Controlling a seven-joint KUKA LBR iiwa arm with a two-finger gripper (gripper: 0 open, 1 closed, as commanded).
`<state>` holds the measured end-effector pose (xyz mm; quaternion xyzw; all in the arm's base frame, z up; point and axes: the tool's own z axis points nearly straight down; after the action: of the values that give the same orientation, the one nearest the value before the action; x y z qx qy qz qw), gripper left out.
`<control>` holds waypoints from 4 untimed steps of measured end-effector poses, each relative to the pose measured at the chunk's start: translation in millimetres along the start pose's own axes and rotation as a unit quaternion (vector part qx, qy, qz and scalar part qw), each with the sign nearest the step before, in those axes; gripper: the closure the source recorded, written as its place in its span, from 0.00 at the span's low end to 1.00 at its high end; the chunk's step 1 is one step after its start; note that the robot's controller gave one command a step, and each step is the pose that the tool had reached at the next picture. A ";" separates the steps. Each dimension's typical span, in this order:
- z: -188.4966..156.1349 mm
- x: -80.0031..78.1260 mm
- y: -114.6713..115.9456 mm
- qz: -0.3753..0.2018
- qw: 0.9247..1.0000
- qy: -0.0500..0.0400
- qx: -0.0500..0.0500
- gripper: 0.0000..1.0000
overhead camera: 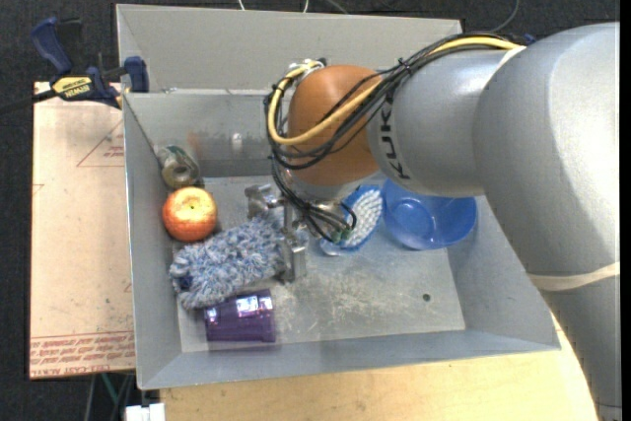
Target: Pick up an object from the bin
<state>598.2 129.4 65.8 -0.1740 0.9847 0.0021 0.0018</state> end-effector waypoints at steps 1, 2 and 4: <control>-2.9 -2.5 3.9 -0.036 0.999 -0.001 0.001 0.00; -1.5 -1.7 0.5 -0.001 1.000 -0.002 -0.001 1.00; -13.2 -0.5 0.9 -0.001 1.000 -0.001 -0.001 1.00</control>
Offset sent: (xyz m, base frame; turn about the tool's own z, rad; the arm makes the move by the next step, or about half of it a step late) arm 0.0001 0.0003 0.0002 -0.0046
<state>598.3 130.4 78.9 -0.1749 0.9846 0.0034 0.0025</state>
